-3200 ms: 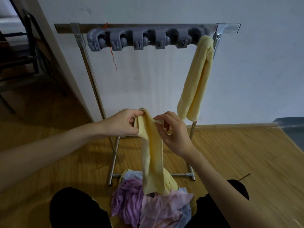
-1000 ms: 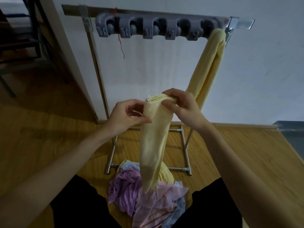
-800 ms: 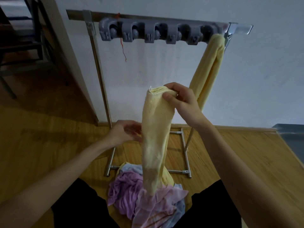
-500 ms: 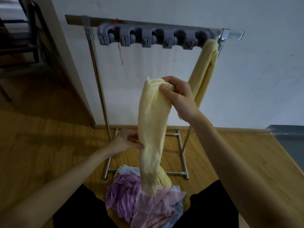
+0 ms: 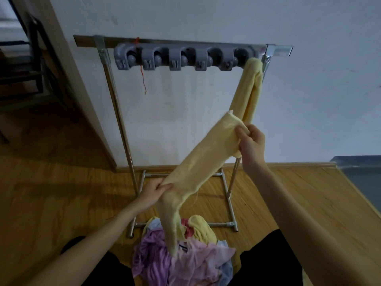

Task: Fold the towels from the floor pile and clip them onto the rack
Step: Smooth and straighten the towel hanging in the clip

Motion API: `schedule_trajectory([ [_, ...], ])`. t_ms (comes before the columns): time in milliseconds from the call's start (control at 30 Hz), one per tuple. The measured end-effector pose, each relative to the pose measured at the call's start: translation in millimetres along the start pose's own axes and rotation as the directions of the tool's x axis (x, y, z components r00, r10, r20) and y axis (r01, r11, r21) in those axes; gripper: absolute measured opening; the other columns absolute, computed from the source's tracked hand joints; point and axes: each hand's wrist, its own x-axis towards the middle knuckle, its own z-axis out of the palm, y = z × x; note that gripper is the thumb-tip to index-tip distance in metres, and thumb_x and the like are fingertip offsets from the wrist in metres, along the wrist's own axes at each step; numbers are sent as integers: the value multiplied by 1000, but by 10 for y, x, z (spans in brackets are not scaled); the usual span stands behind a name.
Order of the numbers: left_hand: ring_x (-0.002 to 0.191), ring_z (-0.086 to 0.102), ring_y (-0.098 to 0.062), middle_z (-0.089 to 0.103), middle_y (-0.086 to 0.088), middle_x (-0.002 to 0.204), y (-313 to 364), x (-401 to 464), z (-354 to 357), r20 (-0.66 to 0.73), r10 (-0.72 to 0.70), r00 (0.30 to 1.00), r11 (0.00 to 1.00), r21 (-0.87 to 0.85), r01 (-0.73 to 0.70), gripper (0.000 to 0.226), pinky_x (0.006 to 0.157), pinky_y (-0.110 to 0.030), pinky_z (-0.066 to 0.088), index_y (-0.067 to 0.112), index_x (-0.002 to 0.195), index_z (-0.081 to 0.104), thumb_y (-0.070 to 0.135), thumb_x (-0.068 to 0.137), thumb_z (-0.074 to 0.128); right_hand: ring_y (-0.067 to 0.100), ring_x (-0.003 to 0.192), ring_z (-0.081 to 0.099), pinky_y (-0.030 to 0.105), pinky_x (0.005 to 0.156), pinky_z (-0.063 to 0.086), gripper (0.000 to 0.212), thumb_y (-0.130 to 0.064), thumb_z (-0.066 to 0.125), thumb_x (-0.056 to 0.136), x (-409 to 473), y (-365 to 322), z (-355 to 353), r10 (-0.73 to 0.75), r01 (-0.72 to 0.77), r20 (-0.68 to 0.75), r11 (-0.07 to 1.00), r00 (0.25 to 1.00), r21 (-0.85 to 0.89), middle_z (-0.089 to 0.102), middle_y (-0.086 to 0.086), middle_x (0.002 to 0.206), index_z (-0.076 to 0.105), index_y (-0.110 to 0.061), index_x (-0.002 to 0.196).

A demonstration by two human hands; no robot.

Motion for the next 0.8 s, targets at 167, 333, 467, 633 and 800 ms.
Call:
schedule_trajectory([
  [167,80,64,-18,70,-7,86,91,38,-403,-98,133,986,986,112,-122,7,71,-35,49,22,86,67,28,88,64,20,87,58,22,67,47,20,-12,52,94,-73,595,-298,161,-172,-80,973,984,-153,61,7,88,59,3,106],
  [333,51,46,0,50,12,55,602,-45,-676,218,160,963,920,321,-226,25,52,-20,31,23,62,65,34,84,68,18,83,56,23,59,47,26,-5,59,87,-458,1250,-270,446,-416,7,839,895,-351,57,16,105,50,-2,111],
  [467,59,52,0,56,13,64,934,-162,-706,428,88,899,907,339,-250,22,54,-16,35,20,76,71,39,84,65,10,74,52,17,54,44,41,-7,65,86,-741,1587,-111,605,-452,154,718,781,-529,53,3,94,43,-5,120],
  [633,66,59,-5,64,6,74,1197,-269,-714,564,25,825,915,320,-247,18,55,-17,39,17,88,74,29,89,61,15,95,51,21,65,44,55,-12,59,89,-910,1706,-10,734,-94,412,538,540,-838,49,11,125,33,-3,136],
  [800,68,63,-8,68,-4,78,1289,-335,-681,625,-37,780,929,308,-203,22,57,-17,44,9,91,73,27,90,60,16,122,46,26,89,46,65,3,58,81,-972,1376,190,471,-123,713,867,520,-484,48,2,131,37,-15,140],
])
